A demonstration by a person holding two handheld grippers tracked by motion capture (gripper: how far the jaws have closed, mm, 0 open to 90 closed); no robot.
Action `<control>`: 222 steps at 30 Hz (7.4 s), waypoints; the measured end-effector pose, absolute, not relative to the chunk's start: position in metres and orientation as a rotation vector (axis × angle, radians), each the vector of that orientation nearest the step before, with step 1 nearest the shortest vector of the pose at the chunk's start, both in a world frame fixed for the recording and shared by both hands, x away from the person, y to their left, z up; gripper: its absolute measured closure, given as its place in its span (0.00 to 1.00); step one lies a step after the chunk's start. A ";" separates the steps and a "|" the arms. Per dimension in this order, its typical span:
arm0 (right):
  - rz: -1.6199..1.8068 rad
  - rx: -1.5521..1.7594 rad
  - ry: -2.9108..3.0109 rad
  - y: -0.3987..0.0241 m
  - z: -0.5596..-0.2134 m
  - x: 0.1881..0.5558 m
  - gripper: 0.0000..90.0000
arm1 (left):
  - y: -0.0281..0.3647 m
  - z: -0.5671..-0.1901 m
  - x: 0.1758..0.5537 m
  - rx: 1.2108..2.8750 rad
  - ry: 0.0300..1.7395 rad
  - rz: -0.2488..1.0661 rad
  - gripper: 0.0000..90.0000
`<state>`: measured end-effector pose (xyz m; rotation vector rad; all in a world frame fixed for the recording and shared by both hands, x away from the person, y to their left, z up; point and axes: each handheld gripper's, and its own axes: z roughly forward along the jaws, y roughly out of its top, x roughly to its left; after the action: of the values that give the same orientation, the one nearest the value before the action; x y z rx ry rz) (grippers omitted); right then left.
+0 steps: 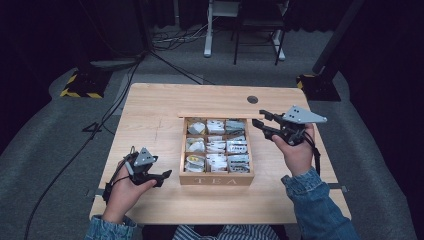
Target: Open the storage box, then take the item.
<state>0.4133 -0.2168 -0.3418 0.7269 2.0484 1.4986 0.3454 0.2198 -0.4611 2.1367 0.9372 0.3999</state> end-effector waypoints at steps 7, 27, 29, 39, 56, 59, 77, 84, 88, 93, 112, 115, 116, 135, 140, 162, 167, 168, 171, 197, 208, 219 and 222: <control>1.440 0.722 2.061 -0.214 -0.336 0.412 0.65 | 0.219 -0.457 0.348 2.123 0.962 0.399 0.29; 1.508 0.724 2.012 -0.216 -0.337 0.422 0.63 | 0.203 -0.435 0.347 2.078 0.909 0.424 0.29; 1.498 0.696 2.014 -0.215 -0.338 0.422 0.65 | 0.200 -0.432 0.347 2.079 0.891 0.428 0.29; 1.479 0.692 2.017 -0.215 -0.337 0.419 0.65 | 0.184 -0.425 0.348 2.083 0.841 0.419 0.29; 1.482 0.703 2.023 -0.215 -0.337 0.420 0.64 | 0.138 -0.412 0.348 2.075 0.734 0.381 0.29; 1.493 0.701 2.011 -0.215 -0.336 0.423 0.64 | 0.130 -0.412 0.348 2.073 0.724 0.367 0.33; 1.514 0.716 2.028 -0.213 -0.339 0.427 0.63 | 0.057 -0.418 0.358 2.095 0.559 0.231 0.49; 1.526 0.722 2.031 -0.213 -0.339 0.427 0.63 | 0.038 -0.427 0.365 2.101 0.512 0.177 0.53; 1.533 0.724 2.032 -0.214 -0.339 0.427 0.63 | 0.030 -0.430 0.370 2.102 0.510 0.165 0.53; 1.533 0.723 2.033 -0.214 -0.339 0.428 0.63 | 0.018 -0.434 0.375 2.127 0.498 0.149 0.56; 1.537 0.725 2.036 -0.214 -0.340 0.428 0.62 | 0.010 -0.440 0.383 2.211 0.457 0.116 0.97; 1.540 0.727 2.034 -0.214 -0.340 0.428 0.62 | 0.010 -0.439 0.382 2.211 0.449 0.122 1.00; 1.540 0.727 2.034 -0.214 -0.340 0.428 0.62 | 0.010 -0.439 0.382 2.211 0.449 0.122 1.00; 1.550 0.730 2.038 -0.215 -0.340 0.428 0.62 | 0.018 -0.409 0.380 2.135 0.416 0.134 1.00; 1.549 0.730 2.037 -0.214 -0.340 0.428 0.62 | 0.023 -0.400 0.379 2.111 0.407 0.137 1.00; 1.546 0.730 2.035 -0.214 -0.340 0.428 0.62 | 0.048 -0.358 0.377 2.029 0.351 0.131 1.00; 1.550 0.732 2.037 -0.214 -0.340 0.429 0.62 | 0.062 -0.353 0.376 2.006 0.366 0.137 1.00; 1.550 0.732 2.037 -0.214 -0.340 0.429 0.62 | 0.062 -0.353 0.376 2.006 0.366 0.137 1.00; 1.554 0.733 2.037 -0.214 -0.340 0.429 0.62 | 0.073 -0.351 0.375 2.000 0.382 0.153 1.00; 1.542 0.734 2.043 -0.214 -0.340 0.428 0.61 | 0.186 -0.345 0.359 1.965 0.583 0.320 1.00; 1.541 0.735 2.045 -0.214 -0.340 0.427 0.61 | 0.226 -0.349 0.354 1.944 0.673 0.375 1.00; 1.537 0.739 2.042 -0.214 -0.340 0.427 0.61 | 0.258 -0.361 0.352 1.941 0.781 0.441 1.00; 1.534 0.737 2.043 -0.214 -0.341 0.426 0.61 | 0.259 -0.365 0.353 1.945 0.795 0.447 1.00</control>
<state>0.4262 -0.2138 -0.3406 0.7368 2.0434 1.5340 0.3526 0.2588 -0.3646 1.9452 0.7951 0.4472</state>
